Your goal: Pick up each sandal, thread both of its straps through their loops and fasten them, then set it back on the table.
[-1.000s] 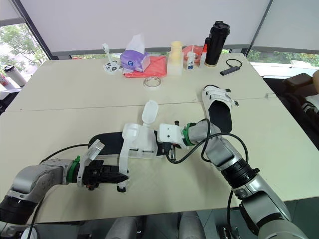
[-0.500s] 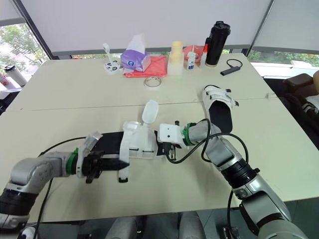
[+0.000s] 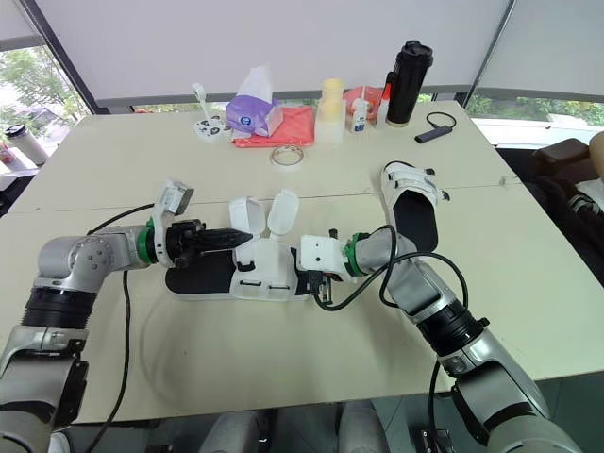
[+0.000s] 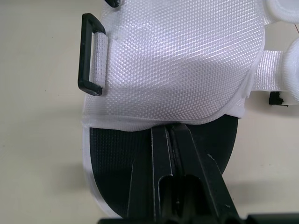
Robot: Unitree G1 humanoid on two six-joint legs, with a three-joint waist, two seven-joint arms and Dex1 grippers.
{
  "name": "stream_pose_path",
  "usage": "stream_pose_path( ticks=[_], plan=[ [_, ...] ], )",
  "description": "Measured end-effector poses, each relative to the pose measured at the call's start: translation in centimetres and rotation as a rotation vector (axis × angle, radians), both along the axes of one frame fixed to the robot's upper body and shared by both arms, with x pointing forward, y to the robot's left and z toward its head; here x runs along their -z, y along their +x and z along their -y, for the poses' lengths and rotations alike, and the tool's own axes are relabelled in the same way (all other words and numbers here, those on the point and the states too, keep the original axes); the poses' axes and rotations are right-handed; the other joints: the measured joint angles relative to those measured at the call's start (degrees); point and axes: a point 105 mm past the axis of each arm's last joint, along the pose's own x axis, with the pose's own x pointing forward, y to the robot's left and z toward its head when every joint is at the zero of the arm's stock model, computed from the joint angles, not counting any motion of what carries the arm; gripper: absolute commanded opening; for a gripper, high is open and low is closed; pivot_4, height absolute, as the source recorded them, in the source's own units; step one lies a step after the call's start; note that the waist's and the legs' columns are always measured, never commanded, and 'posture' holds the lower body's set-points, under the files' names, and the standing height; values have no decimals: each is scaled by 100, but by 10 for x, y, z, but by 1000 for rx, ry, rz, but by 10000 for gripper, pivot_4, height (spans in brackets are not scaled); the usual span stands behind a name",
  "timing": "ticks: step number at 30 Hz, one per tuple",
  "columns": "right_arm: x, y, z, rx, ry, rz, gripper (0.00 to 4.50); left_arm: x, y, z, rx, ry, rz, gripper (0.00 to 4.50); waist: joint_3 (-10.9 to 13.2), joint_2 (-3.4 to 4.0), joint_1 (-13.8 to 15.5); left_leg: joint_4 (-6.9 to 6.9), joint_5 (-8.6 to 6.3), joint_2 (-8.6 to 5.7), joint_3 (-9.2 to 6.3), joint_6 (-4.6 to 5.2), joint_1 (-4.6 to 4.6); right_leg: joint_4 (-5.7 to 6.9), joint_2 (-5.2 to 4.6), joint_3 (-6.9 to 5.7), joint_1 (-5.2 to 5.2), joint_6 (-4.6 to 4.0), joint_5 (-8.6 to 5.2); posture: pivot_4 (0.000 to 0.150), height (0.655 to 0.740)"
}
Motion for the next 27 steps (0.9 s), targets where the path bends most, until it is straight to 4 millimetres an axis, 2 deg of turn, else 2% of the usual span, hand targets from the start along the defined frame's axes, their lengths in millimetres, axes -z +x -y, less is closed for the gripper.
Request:
stream_pose_path(
  ticks=[3, 27],
  plan=[
    [0, 0, 0, -2, 1, 1, 0, 10, -2, 4, 41, 21, -20, 284, 0, 0, -1, -1, 0, 0, 0, 0, 0, 0, 0, 1, -1, 0, 0, 1500, 7400],
    [0, 0, 0, 1, -2, 0, 0, 6, -5, 8, 102, 26, -17, 284, 0, 0, -3, 0, 0, 0, -1, 0, 0, 0, -1, 1, 0, 0, 0, 1500, 7400]
  ],
)
